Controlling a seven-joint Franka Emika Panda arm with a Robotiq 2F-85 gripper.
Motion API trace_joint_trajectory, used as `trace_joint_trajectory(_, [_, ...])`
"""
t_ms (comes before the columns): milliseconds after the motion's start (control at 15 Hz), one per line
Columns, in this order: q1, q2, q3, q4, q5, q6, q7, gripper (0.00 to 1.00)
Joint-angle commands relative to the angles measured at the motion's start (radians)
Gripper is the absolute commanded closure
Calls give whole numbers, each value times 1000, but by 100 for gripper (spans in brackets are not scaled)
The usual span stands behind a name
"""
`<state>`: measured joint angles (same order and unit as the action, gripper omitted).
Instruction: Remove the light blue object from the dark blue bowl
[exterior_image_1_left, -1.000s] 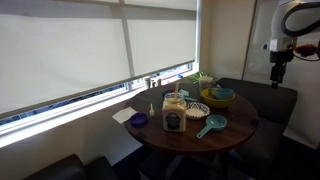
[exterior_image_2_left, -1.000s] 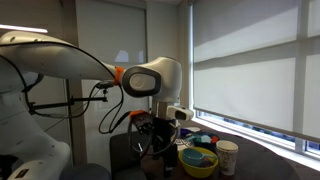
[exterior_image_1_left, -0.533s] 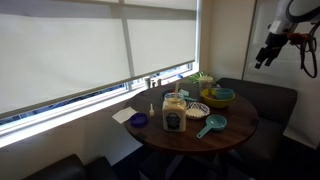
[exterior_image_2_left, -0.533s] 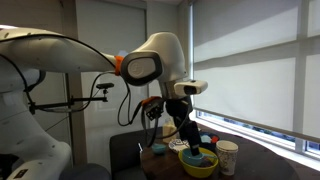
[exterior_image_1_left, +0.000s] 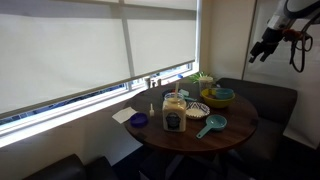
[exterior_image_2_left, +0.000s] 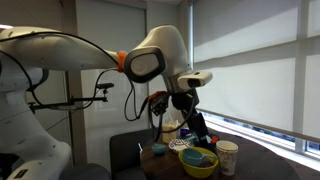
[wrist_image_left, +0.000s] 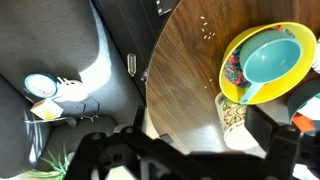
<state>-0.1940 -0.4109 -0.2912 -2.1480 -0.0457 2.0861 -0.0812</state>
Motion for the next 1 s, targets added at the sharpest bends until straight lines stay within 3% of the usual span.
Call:
trace_joint_trajectory(0, [-14, 3, 11, 3, 7, -3, -5, 0])
trace_joint_trajectory(333, [-1, 55, 5, 33, 38, 47, 3, 0])
trace_joint_trajectory(667, [23, 272, -11, 206, 112, 156, -45, 0])
trace_joint_trajectory(933, [32, 431, 28, 363, 143, 110, -141, 0])
